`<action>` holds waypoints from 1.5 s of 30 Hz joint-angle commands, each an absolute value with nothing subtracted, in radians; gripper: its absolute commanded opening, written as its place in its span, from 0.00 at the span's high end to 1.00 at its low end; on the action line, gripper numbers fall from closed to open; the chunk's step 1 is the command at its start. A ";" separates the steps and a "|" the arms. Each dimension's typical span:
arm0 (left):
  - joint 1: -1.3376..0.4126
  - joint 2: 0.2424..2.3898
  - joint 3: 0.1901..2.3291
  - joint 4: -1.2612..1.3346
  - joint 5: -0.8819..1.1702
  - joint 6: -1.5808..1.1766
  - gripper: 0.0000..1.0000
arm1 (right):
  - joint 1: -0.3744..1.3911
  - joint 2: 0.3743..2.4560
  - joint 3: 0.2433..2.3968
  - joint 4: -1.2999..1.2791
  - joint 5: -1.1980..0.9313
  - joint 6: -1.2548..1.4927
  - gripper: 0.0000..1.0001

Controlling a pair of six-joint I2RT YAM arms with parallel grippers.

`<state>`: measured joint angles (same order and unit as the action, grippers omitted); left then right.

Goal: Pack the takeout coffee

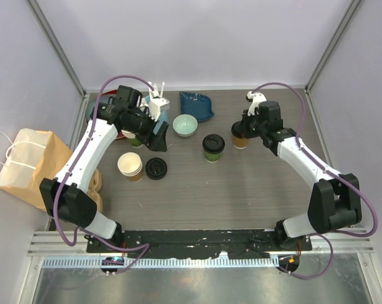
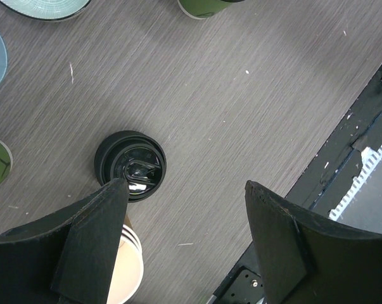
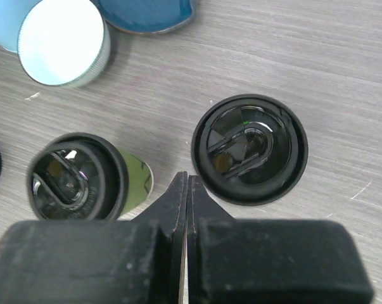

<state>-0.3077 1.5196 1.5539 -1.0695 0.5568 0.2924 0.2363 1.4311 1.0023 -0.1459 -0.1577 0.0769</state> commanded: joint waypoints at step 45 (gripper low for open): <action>-0.347 1.525 1.605 -1.042 0.555 0.255 0.22 | 0.089 1.459 1.209 -0.296 -0.053 -0.003 0.41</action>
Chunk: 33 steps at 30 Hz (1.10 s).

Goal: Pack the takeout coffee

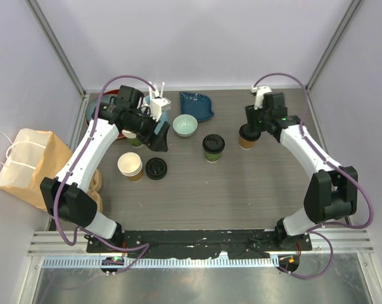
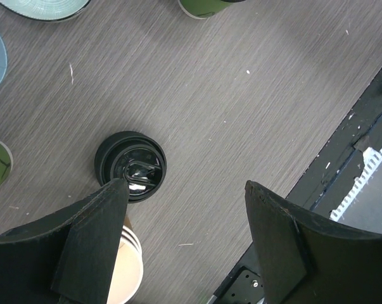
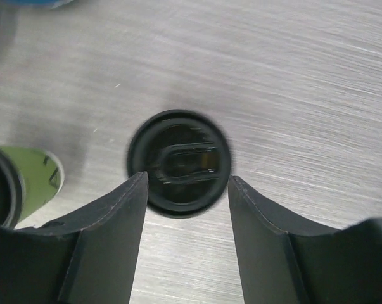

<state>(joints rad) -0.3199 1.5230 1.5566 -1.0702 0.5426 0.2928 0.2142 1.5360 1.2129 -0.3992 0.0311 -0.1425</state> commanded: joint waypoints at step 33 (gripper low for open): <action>-0.537 1.637 1.718 -1.029 0.502 0.233 0.22 | 0.051 1.661 1.180 -0.305 -0.307 -0.090 0.67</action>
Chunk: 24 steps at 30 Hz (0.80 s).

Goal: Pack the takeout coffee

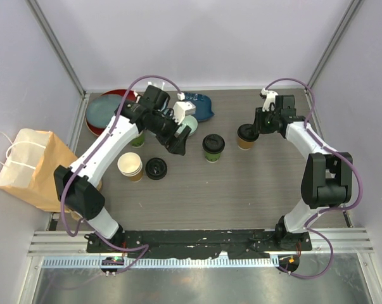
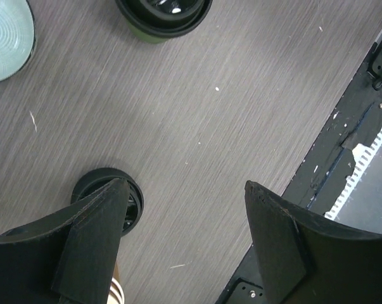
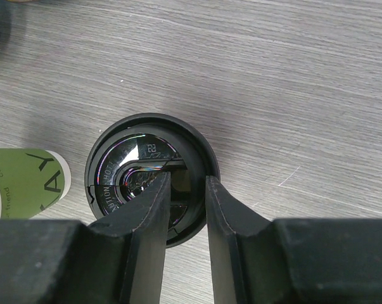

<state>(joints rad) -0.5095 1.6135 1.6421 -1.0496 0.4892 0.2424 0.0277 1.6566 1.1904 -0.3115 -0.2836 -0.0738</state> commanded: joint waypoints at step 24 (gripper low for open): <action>-0.828 1.971 1.951 -0.897 0.443 0.064 0.39 | 0.179 1.458 1.036 -0.431 -0.198 0.021 0.67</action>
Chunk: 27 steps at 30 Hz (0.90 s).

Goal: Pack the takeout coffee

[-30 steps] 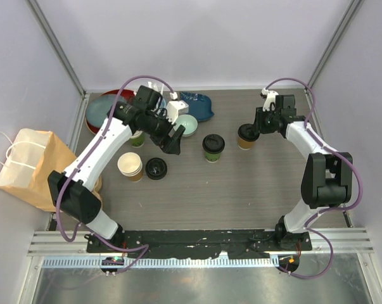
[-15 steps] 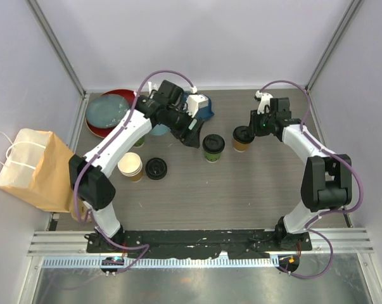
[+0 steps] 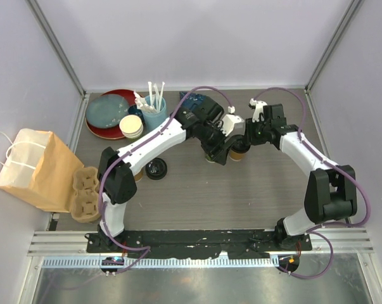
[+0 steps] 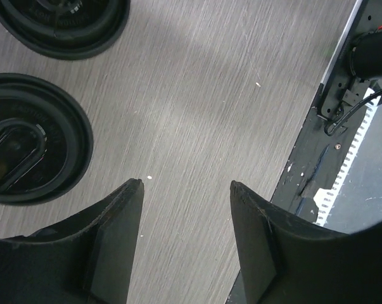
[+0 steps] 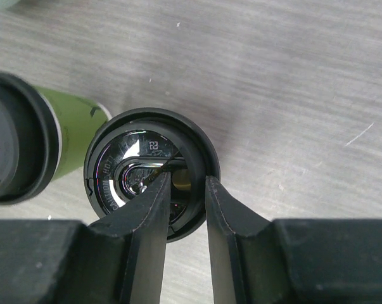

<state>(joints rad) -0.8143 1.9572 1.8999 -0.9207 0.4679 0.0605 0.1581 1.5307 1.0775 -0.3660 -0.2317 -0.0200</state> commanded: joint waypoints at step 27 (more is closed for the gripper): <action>-0.910 1.985 1.825 -0.775 0.617 0.725 0.37 | 0.230 1.362 1.061 -0.541 -0.293 0.005 0.46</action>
<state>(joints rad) -0.8959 2.0029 1.8267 -0.8253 0.6231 0.5652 0.2287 1.3640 0.9936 -0.5373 -0.2760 0.0193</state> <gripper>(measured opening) 0.638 0.527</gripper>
